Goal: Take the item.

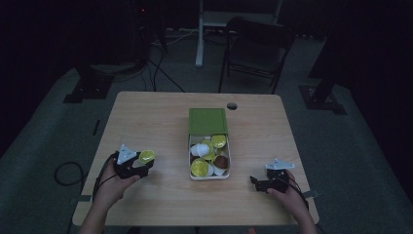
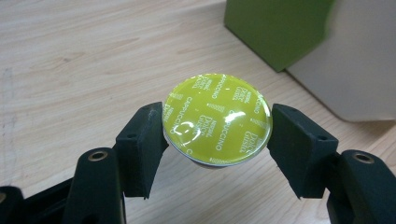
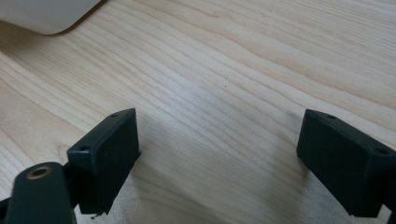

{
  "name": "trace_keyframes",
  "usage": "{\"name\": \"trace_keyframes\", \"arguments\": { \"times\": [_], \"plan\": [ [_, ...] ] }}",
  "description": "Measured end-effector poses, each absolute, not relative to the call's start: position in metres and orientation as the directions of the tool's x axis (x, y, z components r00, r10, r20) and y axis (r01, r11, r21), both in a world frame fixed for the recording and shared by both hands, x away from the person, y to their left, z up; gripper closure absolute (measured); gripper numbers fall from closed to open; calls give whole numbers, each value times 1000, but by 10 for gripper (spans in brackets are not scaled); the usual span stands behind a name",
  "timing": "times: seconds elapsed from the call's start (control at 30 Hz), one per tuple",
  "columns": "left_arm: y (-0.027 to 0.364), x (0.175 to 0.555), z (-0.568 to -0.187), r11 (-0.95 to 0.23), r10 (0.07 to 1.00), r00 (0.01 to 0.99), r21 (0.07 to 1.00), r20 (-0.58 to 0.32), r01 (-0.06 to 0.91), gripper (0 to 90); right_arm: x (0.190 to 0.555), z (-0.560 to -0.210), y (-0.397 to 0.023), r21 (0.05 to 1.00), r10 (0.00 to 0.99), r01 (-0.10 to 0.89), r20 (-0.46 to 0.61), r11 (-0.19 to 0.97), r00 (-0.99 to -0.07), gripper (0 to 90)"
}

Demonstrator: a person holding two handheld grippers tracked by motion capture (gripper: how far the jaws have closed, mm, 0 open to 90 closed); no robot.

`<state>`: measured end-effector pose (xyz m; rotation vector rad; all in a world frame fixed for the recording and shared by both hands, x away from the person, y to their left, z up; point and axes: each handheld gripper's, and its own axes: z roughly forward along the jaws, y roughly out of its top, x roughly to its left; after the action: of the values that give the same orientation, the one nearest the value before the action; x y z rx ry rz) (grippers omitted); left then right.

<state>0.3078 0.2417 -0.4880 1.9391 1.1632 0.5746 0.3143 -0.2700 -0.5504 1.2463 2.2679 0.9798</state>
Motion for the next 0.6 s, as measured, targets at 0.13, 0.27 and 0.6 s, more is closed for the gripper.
{"name": "trace_keyframes", "arguments": {
  "times": [0.13, 0.27, 0.6],
  "plan": [
    [248, 308, -493, -263, 887, 462, 805, -16, 532, 374, 314, -550, -270, 725, 842, 583, 8, 366, -539, 126],
    [253, 307, -499, -256, 892, 451, 797, -23, 547, 374, 314, -550, -270, 725, 842, 584, 9, 366, -539, 126],
    [268, 304, -508, -239, 910, 414, 786, -24, 570, 374, 314, -550, -270, 725, 842, 583, 8, 366, -539, 126]
  ]
}}
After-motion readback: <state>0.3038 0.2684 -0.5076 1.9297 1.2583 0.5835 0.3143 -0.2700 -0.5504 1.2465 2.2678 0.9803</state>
